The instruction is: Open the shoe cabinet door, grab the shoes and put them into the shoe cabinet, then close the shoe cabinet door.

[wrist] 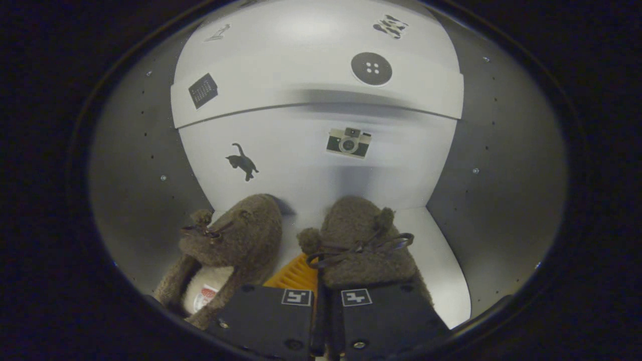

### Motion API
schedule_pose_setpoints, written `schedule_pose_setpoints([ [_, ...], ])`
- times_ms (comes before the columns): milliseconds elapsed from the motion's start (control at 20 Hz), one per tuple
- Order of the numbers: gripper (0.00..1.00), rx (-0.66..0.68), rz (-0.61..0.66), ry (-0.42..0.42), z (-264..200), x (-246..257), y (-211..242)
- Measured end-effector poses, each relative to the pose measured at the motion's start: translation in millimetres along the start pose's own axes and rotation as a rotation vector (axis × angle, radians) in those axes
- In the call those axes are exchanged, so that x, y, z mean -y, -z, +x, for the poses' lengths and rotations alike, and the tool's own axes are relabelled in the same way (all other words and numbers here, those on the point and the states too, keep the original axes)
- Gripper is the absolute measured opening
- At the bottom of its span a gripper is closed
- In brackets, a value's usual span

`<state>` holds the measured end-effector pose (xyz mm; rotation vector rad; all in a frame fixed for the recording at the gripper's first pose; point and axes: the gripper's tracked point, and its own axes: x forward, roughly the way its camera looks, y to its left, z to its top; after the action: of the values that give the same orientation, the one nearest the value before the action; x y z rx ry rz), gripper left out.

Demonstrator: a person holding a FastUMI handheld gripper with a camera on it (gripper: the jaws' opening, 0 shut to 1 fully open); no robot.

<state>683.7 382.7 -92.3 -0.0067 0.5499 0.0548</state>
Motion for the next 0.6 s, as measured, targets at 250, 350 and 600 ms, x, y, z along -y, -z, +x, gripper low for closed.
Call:
schedule_pose_setpoints([
  [250,0.27,0.031,0.025,-0.012,-17.3,2.6,-2.0],
  [350,0.43,0.076,0.034,-0.019,-35.5,-0.1,-6.9],
  [600,0.81,0.153,-0.031,0.001,-80.3,-3.5,5.5],
])
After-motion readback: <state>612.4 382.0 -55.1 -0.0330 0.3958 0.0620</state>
